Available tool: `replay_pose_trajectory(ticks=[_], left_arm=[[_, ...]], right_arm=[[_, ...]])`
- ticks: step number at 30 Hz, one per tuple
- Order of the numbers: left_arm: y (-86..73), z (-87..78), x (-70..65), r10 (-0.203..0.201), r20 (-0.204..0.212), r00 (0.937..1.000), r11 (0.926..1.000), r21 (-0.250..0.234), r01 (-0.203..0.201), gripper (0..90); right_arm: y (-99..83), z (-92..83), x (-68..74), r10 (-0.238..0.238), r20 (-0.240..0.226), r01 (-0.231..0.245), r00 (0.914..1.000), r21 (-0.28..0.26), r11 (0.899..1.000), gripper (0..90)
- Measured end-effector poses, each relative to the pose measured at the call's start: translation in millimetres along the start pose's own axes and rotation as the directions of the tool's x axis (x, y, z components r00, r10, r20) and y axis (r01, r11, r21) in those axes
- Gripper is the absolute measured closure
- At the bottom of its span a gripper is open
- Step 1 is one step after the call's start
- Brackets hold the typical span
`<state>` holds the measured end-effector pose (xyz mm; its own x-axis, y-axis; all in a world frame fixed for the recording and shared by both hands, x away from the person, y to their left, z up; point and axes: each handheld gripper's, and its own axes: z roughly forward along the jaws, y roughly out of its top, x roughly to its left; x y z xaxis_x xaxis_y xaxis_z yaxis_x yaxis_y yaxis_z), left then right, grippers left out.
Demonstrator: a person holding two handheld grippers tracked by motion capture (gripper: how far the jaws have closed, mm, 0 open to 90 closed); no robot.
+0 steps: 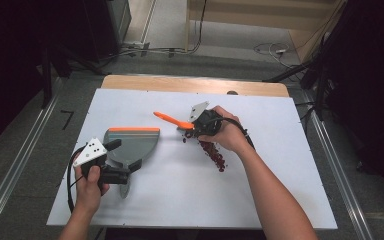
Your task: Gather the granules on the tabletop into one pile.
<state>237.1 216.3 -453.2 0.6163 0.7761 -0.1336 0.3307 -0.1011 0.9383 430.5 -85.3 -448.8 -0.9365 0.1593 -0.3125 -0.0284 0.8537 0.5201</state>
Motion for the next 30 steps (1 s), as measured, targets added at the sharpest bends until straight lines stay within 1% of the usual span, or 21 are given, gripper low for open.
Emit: replay_pose_trajectory(ticks=[2, 3, 4, 5, 6, 7, 8, 10, 13, 17, 19, 20, 21, 22, 27, 29, 30], left_arm=[[0.4, 0.7, -1.2, 0.003, 0.001, 1.0, 1.0, 0.0, -0.003, 0.0], [0.5, 0.8, -1.6, 0.004, 0.003, 1.0, 1.0, 0.001, -0.004, 0.0], [0.6, 1.1, -1.9, 0.006, 0.004, 1.0, 1.0, 0.001, -0.006, 0.0], [0.6, 1.4, -2.2, 0.006, 0.005, 1.0, 1.0, 0.002, -0.006, 0.0], [0.4, 1.5, -2.3, 0.005, 0.004, 1.0, 1.0, 0.003, -0.005, 0.0], [0.3, 1.7, -2.4, 0.005, 0.004, 1.0, 1.0, 0.004, -0.005, 0.0], [0.2, 1.9, -2.4, 0.007, 0.004, 1.0, 1.0, 0.005, -0.007, 0.0], [0.2, 2.1, -2.6, 0.007, 0.005, 1.0, 1.0, 0.005, -0.007, 0.0], [0.3, 1.9, -2.5, 0.008, 0.005, 1.0, 1.0, 0.005, -0.008, 0.0], [0.4, 2.2, -2.7, 0.007, 0.006, 1.0, 1.0, 0.006, -0.007, 0.0], [0.4, 2.6, -3.1, 0.006, 0.008, 1.0, 1.0, 0.005, -0.006, 0.0], [0.4, 2.7, -3.2, 0.007, 0.008, 0.9999, 1.0, 0.005, -0.007, 0.0], [0.4, 2.9, -3.5, 0.006, 0.009, 0.9999, 1.0, 0.005, -0.006, 0.0], [0.4, 3.1, -3.9, 0.006, 0.009, 0.9999, 1.0, 0.006, -0.006, 0.0], [0.6, 3.4, -4.6, 0.01, 0.008, 0.9999, 0.9999, 0.009, -0.01, 0.0], [0.6, 3.6, -4.8, 0.01, 0.008, 0.9999, 0.9999, 0.007, -0.01, 0.0], [0.7, 3.6, -4.8, 0.01, 0.008, 0.9999, 0.9999, 0.007, -0.01, 0.0]], right_arm=[[-1.6, -3.0, 4.6, -0.006, -0.013, 0.006, 0.9999, -0.003, 1.0, 68.9], [-2.5, -4.4, 7.5, -0.002, -0.026, 0.002, 0.9997, -0.002, 1.0, 68.9], [-3.3, -5.9, 9.4, -0.008, -0.024, 0.008, 0.9997, -0.005, 1.0, 68.9], [-4.4, -7.2, 11.1, -0.018, -0.033, 0.018, 0.9993, -0.006, 1.0, 68.8], [-5.3, -9.0, 13.3, -0.018, -0.043, 0.018, 0.9989, 0.001, 1.0, 68.8], [-6.2, -10.3, 14.5, -0.025, -0.039, 0.025, 0.9989, -0.003, 1.0, 68.8], [-7.0, -11.9, 16.4, -0.025, -0.05, 0.025, 0.9985, -0.002, 1.0, 68.8], [-8.8, -14.2, 20.0, -0.026, -0.055, 0.025, 0.9982, -0.007, 1.0, 68.8], [-11.1, -17.4, 25.4, -0.044, -0.069, 0.043, 0.9967, -0.017, 0.999, 68.8], [-14.0, -22.6, 30.6, -0.058, -0.087, 0.057, 0.9945, -0.015, 0.998, 68.7], [-15.6, -24.9, 33.0, -0.058, -0.098, 0.057, 0.9935, -0.018, 0.998, 68.7], [-16.3, -26.2, 34.4, -0.06, -0.1, 0.059, 0.9932, -0.011, 0.998, 68.7], [-17.1, -26.4, 35.1, -0.07, -0.099, 0.068, 0.9926, -0.022, 0.997, 68.7], [-17.6, -27.8, 36.7, -0.063, -0.099, 0.062, 0.993, -0.018, 0.998, 68.7], [-20.1, -32.8, 42.5, -0.072, -0.112, 0.071, 0.9911, -0.017, 0.997, 68.8], [-21.1, -34.4, 42.4, -0.077, -0.113, 0.075, 0.9906, -0.021, 0.997, 68.8], [-21.2, -35.7, 42.2, -0.071, -0.109, 0.069, 0.9915, -0.019, 0.997, 68.9]])
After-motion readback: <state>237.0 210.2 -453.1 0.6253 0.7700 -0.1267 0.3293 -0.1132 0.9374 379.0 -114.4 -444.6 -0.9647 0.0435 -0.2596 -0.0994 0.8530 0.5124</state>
